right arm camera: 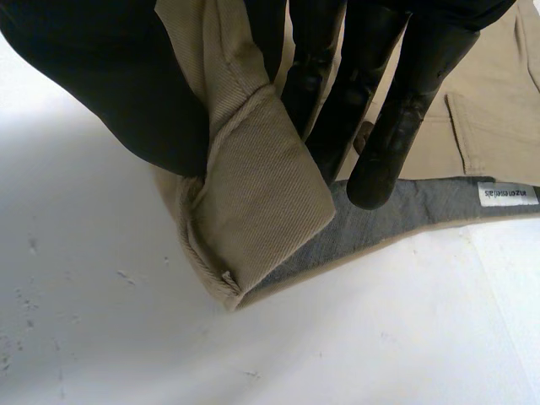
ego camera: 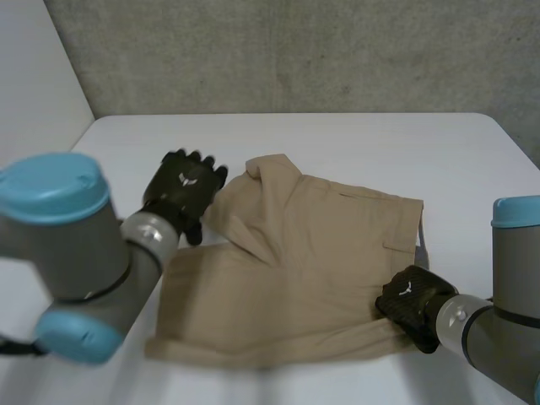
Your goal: Fold the shorts.
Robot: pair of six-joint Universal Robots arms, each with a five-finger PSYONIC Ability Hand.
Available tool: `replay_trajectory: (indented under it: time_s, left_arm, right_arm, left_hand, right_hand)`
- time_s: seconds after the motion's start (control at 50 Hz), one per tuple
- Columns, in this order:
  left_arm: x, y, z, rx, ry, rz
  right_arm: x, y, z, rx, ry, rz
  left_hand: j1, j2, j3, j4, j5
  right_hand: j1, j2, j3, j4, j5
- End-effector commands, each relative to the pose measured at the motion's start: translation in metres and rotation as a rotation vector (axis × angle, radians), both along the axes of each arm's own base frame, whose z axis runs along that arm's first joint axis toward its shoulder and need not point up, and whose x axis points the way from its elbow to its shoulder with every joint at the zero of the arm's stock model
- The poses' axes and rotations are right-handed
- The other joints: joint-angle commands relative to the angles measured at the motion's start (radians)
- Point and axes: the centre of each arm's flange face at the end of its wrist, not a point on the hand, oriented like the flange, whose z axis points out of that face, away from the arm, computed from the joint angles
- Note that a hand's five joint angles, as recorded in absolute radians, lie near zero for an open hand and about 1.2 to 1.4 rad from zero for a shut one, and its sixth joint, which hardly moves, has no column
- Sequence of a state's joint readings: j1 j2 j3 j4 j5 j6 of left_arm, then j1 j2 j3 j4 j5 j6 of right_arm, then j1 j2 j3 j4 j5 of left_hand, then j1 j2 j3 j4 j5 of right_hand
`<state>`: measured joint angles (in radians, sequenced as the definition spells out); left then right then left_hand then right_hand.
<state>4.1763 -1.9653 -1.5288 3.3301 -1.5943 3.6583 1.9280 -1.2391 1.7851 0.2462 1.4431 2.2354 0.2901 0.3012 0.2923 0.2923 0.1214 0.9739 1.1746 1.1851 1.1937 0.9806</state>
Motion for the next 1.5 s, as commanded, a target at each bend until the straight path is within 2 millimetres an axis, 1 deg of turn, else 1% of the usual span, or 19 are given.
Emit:
replay_trajectory:
  time_s: [0.02,0.12,0.18,0.26,0.32,0.4,0.72,0.8,0.82,0.84,0.86,0.9,0.92,0.98,1.08,1.14,1.22,1.38,1.5]
  left_arm:
    - [-0.031,-0.049,-0.029,-0.008,0.007,-0.060]
    - [-0.031,-0.076,-0.054,-0.018,-0.089,-0.049]
    - [-0.030,-0.087,-0.063,-0.039,-0.138,-0.044]
    - [-0.027,-0.090,-0.079,-0.010,-0.181,-0.043]
    - [-0.023,-0.090,-0.082,0.013,-0.195,-0.037]
    - [-0.013,-0.095,-0.083,0.039,-0.204,-0.004]
    - [0.012,-0.076,-0.091,0.104,-0.288,0.134]
    - [0.014,-0.076,-0.090,0.101,-0.287,0.146]
    - [0.014,-0.076,-0.090,0.104,-0.287,0.144]
    - [0.014,-0.076,-0.090,0.102,-0.285,0.145]
    - [0.013,-0.075,-0.090,0.101,-0.285,0.142]
    - [0.013,-0.073,-0.084,0.092,-0.278,0.139]
    - [0.011,-0.071,-0.074,0.073,-0.266,0.137]
    - [0.012,-0.067,-0.057,0.045,-0.245,0.137]
    - [0.021,-0.049,-0.022,0.003,-0.207,0.148]
    - [0.027,-0.036,-0.011,0.013,-0.185,0.155]
    - [0.040,0.000,-0.002,0.098,-0.069,0.170]
    - [0.053,0.061,-0.012,0.404,0.029,0.179]
    - [0.056,0.091,-0.027,0.589,-0.001,0.156]
  right_arm:
    - [0.001,-0.001,-0.005,-0.003,0.001,0.002]
    - [0.002,-0.002,-0.008,-0.003,0.002,0.003]
    - [0.002,-0.002,-0.008,-0.005,0.002,0.002]
    - [0.001,-0.005,-0.008,-0.012,0.001,-0.006]
    - [0.000,-0.007,-0.007,-0.023,-0.003,-0.010]
    - [0.001,-0.008,-0.006,-0.027,-0.005,-0.010]
    - [0.002,-0.009,-0.008,-0.036,-0.006,-0.008]
    - [0.003,-0.008,-0.008,-0.036,-0.007,-0.006]
    - [0.003,-0.008,-0.008,-0.036,-0.007,-0.006]
    - [0.003,-0.008,-0.008,-0.035,-0.008,-0.007]
    - [0.003,-0.008,-0.008,-0.033,-0.012,-0.013]
    - [0.003,-0.008,-0.007,-0.031,-0.021,-0.018]
    - [0.003,-0.009,-0.006,-0.028,-0.036,-0.028]
    - [0.003,-0.011,-0.004,-0.023,-0.060,-0.052]
    - [0.005,-0.019,0.002,-0.025,-0.123,-0.107]
    - [0.006,-0.020,0.004,-0.021,-0.149,-0.129]
    - [0.006,-0.023,0.006,-0.016,-0.178,-0.159]
    - [0.009,-0.032,0.005,0.006,-0.242,-0.220]
    - [0.008,-0.030,0.002,0.011,-0.236,-0.223]
  left_hand:
    - [0.108,0.097,0.106,0.106,0.103]
    - [0.126,0.115,0.124,0.124,0.120]
    - [0.260,0.249,0.258,0.258,0.254]
    - [0.346,0.335,0.344,0.344,0.340]
    - [0.416,0.405,0.414,0.414,0.410]
    - [1.102,1.091,1.100,1.100,1.096]
    - [1.106,1.095,1.104,1.104,1.100]
    - [1.106,1.095,1.104,1.104,1.100]
    - [1.086,1.075,1.084,1.084,1.080]
    - [0.944,0.932,0.941,0.941,0.938]
    - [0.585,0.574,0.582,0.582,0.579]
    - [0.259,0.248,0.257,0.257,0.254]
    - [0.107,0.096,0.105,0.105,0.101]
    - [0.000,-0.011,-0.002,-0.002,-0.006]
    - [-0.033,-0.044,-0.035,-0.035,-0.038]
    - [-0.018,-0.029,-0.020,-0.020,-0.024]
    - [0.090,0.079,0.088,0.088,0.084]
    - [0.129,0.118,0.127,0.127,0.123]
    - [0.135,0.124,0.133,0.133,0.129]
  right_hand:
    - [0.422,0.222,0.211,0.203,0.241]
    - [0.422,0.222,0.211,0.203,0.241]
    - [0.422,0.222,0.211,0.203,0.241]
    - [0.422,0.222,0.211,0.203,0.241]
    - [0.422,0.222,0.211,0.203,0.241]
    - [0.422,0.222,0.211,0.203,0.241]
    - [0.422,0.222,0.211,0.203,0.241]
    - [0.422,0.222,0.211,0.203,0.241]
    - [0.422,0.222,0.211,0.203,0.241]
    - [0.422,0.222,0.211,0.203,0.241]
    - [0.422,0.222,0.211,0.203,0.241]
    - [0.422,0.222,0.211,0.203,0.241]
    - [0.422,0.222,0.211,0.203,0.241]
    - [0.422,0.222,0.211,0.203,0.241]
    - [0.422,0.222,0.211,0.203,0.241]
    - [0.422,0.222,0.211,0.203,0.241]
    - [0.422,0.222,0.211,0.203,0.241]
    - [0.422,0.222,0.211,0.203,0.241]
    - [0.422,0.222,0.211,0.203,0.241]
